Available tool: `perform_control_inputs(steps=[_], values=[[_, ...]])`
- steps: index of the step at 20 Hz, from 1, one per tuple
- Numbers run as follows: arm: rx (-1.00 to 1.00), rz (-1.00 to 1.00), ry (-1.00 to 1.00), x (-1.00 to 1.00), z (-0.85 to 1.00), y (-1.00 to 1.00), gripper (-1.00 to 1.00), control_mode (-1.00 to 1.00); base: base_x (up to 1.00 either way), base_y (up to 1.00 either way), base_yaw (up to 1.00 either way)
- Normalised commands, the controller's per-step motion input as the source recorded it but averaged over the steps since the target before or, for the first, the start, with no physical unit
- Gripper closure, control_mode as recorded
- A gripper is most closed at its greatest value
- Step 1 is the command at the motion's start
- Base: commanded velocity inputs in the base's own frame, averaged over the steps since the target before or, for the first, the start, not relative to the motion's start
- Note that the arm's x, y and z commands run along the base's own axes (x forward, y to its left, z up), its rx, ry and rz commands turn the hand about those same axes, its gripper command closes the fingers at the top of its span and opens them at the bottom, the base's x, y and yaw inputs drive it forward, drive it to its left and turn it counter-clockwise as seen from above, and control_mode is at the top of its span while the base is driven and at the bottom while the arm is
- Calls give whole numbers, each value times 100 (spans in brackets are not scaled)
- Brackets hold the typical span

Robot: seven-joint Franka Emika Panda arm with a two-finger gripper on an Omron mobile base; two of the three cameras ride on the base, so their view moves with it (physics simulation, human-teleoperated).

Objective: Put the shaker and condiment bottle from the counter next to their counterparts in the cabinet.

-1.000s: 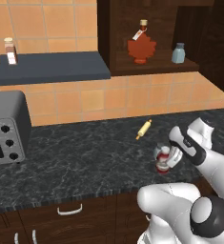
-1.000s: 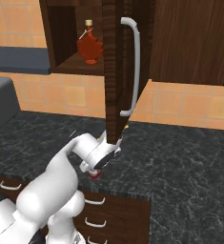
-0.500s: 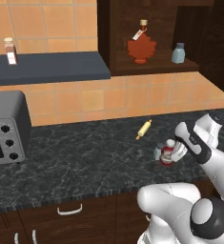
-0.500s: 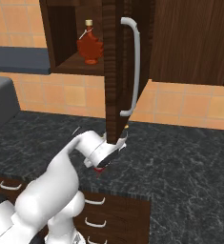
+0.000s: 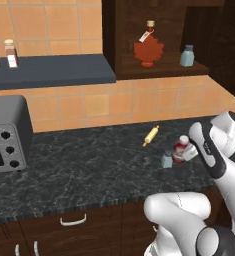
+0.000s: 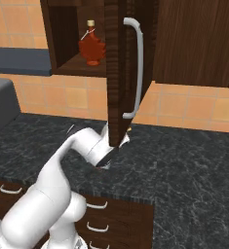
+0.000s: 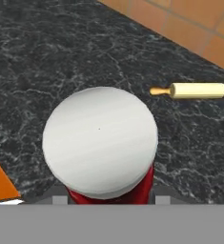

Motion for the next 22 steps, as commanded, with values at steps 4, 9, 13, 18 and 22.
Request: perform_control_inputs(steps=[4,9,13,18,22], values=[[-7,-11,-6,-8,36,8,100,-100,0,0,0],[-5,-18,-8,-19,46,2,100,-100,0,0,0],[-4,-21,-5,-5,69,0,100,-100,0,0,0],[-3,-21,-5,-3,57,0,100,-100,0,0,0],[-7,-24,-3,0,78,0,100,-100,0,0,0]])
